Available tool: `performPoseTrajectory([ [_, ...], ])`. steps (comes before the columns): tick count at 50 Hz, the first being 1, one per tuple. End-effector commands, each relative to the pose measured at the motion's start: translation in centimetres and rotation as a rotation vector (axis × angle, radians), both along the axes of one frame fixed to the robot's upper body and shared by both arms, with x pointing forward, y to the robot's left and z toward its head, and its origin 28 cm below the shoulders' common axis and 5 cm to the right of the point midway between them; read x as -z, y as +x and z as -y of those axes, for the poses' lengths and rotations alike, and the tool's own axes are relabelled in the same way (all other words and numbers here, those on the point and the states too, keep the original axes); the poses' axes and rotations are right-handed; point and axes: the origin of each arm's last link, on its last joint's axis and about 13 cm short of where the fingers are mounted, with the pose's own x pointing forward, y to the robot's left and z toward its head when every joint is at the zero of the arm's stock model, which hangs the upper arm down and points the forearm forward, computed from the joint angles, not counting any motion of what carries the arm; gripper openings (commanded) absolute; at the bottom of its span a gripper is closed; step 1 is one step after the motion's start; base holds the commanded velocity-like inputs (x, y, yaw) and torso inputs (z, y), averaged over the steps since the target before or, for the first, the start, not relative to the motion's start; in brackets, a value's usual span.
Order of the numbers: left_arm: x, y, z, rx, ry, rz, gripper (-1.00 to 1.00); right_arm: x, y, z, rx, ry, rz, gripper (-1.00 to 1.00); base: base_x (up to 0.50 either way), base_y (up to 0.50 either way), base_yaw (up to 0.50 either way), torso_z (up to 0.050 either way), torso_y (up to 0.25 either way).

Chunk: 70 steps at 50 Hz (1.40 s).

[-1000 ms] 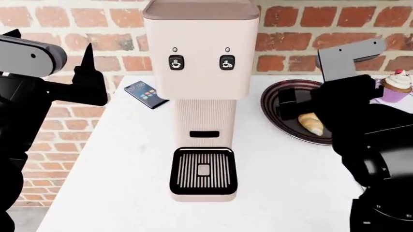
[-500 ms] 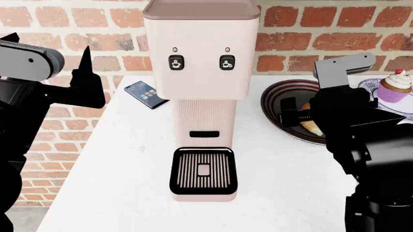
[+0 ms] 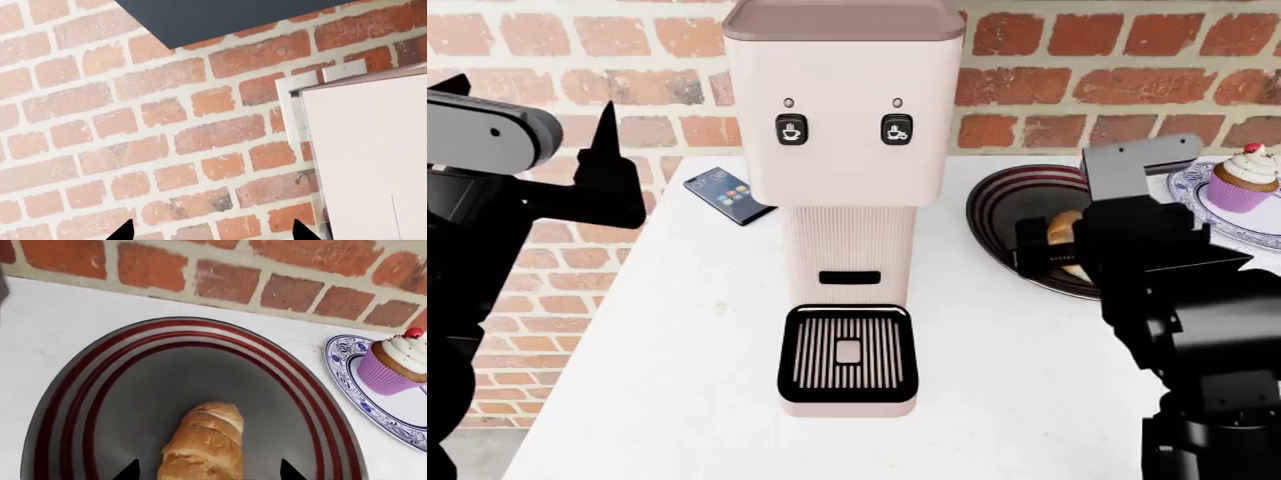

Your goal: From the different types of pastries on the counter, select a croissant and place it on the cutting board. Then retrieve a jar of jam from the cabinet and place it alongside the croissant on the cutting board.

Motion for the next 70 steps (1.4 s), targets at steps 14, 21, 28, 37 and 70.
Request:
performPoseTrajectory([
  [14, 0.3, 0.2, 0.1, 0.006, -0.002, -0.007, 1.0, 1.7, 0.4, 0.2, 0.001, 0.017, -0.029, 1.0, 0.0, 0.0, 0.0, 0.0, 0.0],
  [21, 0.4, 0.2, 0.1, 0.005, -0.002, -0.009, 1.0, 2.0, 0.5, 0.3, 0.003, 0.016, -0.033, 1.0, 0.0, 0.0, 0.0, 0.0, 0.0],
  [28, 0.4, 0.2, 0.1, 0.004, -0.004, -0.008, 1.0, 2.2, 0.4, 0.4, 0.006, 0.013, -0.037, 1.0, 0.0, 0.0, 0.0, 0.0, 0.0],
  [37, 0.4, 0.2, -0.1, 0.001, -0.007, -0.009, 1.0, 3.1, 0.6, 0.3, 0.004, 0.013, -0.058, 1.0, 0.0, 0.0, 0.0, 0.0, 0.0],
  [70, 0.6, 0.1, -0.3, 0.0, -0.016, -0.011, 1.0, -3.1, -1.9, 1.7, 0.014, -0.074, 0.144, -1.0, 0.0, 0.0, 0.0, 0.0, 0.0],
])
